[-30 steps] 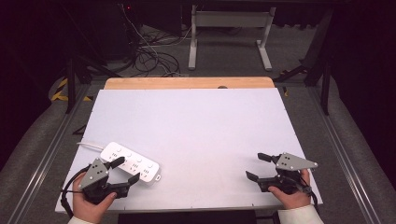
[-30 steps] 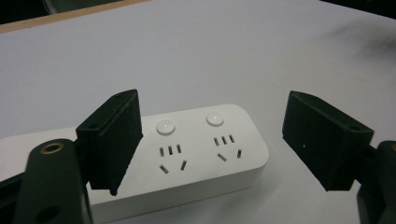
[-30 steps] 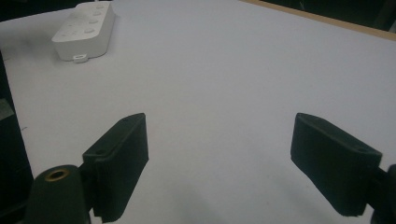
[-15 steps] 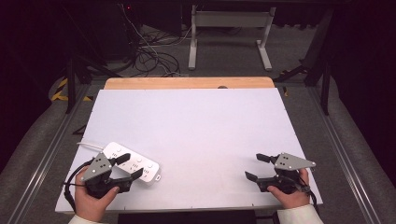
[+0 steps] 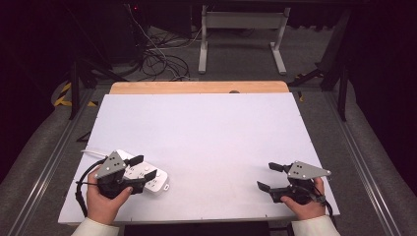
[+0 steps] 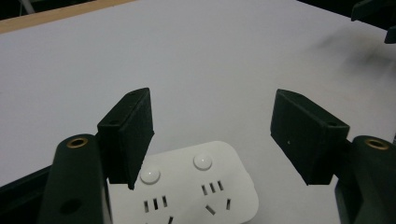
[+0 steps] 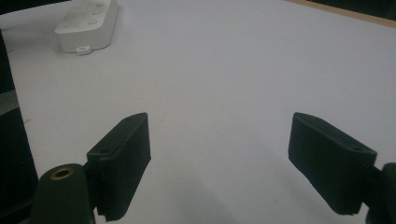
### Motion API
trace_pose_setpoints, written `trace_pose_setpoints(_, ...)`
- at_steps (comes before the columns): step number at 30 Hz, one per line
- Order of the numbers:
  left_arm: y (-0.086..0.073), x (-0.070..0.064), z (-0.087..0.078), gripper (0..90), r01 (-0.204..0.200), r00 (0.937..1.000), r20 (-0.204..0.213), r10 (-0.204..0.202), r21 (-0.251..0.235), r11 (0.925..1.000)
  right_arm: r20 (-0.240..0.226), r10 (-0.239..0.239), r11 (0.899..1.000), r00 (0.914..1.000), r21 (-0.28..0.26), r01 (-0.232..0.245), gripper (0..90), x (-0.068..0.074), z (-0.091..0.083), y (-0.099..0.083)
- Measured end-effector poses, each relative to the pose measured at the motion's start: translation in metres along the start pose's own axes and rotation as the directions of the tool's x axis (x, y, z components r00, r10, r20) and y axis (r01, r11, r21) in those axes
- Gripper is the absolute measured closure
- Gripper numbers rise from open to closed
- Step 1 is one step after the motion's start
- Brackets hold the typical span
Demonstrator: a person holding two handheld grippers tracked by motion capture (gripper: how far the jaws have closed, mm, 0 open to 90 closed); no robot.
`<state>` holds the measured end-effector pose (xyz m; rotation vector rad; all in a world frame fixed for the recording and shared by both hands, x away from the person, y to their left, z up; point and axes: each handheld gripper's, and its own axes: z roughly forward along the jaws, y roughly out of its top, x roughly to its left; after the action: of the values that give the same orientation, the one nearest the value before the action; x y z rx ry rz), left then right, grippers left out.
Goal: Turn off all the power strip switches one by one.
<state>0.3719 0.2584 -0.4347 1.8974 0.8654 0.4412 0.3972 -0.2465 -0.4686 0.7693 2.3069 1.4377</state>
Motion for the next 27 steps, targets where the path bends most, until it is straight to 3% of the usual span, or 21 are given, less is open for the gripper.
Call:
trace_pose_setpoints(12,0.007,0.005,0.016,36.7,-0.004,0.9999,0.01,0.004,0.043,0.9991,-0.007,0.001,1.0,1.0,0.007,-0.001,21.1,0.0,0.001,0.0)
trace_pose_setpoints(16,0.008,0.007,0.016,40.5,0.026,0.9992,0.03,-0.027,0.054,0.9982,-0.01,0.0,1.0,1.0,0.005,0.0,21.1,0.001,0.001,0.0)
trace_pose_setpoints(19,0.008,0.008,0.014,49.6,0.023,0.9993,0.027,-0.025,0.066,0.9975,-0.012,0.0,1.0,0.9999,0.007,0.0,21.1,0.001,0.001,0.0)
trace_pose_setpoints(22,0.008,0.009,0.012,66.3,0.031,0.9989,0.033,-0.034,0.086,0.9958,-0.013,0.002,1.0,0.9999,0.005,-0.002,20.9,0.0,0.001,-0.001)
trace_pose_setpoints(23,0.008,0.01,0.011,77.2,0.026,0.9992,0.028,-0.028,0.088,0.9958,-0.013,0.002,1.0,0.9999,0.004,-0.002,20.9,0.0,0.001,-0.001)
trace_pose_setpoints(24,0.008,0.009,0.011,77.2,0.04,0.9987,0.027,-0.042,0.095,0.9947,-0.013,0.001,1.0,0.9999,0.004,-0.001,20.9,0.001,0.001,0.0)
trace_pose_setpoints(25,0.009,0.009,0.011,86.4,0.045,0.9984,0.03,-0.049,0.107,0.9932,-0.014,-0.002,1.0,0.9999,0.004,0.002,20.9,0.001,0.001,0.0)
trace_pose_setpoints(27,0.01,0.01,0.01,90.0,0.045,0.9989,0.008,-0.047,0.141,0.989,-0.014,-0.001,1.0,0.9999,0.007,0.001,20.9,0.001,0.001,0.0)
